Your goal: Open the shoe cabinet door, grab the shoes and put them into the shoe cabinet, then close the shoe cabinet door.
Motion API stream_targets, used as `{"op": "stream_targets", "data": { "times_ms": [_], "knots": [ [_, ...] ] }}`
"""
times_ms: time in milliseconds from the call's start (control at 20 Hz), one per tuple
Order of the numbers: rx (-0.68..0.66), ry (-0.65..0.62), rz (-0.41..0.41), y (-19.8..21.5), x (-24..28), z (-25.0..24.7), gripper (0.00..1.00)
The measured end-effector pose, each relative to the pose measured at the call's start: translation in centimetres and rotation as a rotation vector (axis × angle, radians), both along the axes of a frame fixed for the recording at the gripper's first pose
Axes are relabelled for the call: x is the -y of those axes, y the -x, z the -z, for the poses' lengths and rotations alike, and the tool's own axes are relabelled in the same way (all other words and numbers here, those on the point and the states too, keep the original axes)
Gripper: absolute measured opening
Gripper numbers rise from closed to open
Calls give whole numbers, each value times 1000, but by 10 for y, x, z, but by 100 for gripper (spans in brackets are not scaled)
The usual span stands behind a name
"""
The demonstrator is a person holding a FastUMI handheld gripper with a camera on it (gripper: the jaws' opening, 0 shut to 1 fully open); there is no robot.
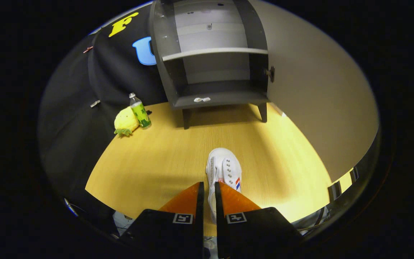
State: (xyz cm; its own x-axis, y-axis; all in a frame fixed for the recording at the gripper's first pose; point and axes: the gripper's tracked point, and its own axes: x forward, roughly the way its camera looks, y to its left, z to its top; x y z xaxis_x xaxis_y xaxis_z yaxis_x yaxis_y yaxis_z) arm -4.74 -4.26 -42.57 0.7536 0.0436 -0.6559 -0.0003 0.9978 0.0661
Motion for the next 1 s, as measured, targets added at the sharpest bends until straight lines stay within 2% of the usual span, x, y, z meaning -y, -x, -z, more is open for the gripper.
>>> {"op": "stream_targets", "data": {
  "times_ms": [450, 650, 1000],
  "knots": [
    [-135, -1, 42, 3, 4, 83, 19],
    [-107, 12, 48, -13, 3, 95, 19],
    [32, 8, 86, -48, 1, 94, 18]
  ]
}}
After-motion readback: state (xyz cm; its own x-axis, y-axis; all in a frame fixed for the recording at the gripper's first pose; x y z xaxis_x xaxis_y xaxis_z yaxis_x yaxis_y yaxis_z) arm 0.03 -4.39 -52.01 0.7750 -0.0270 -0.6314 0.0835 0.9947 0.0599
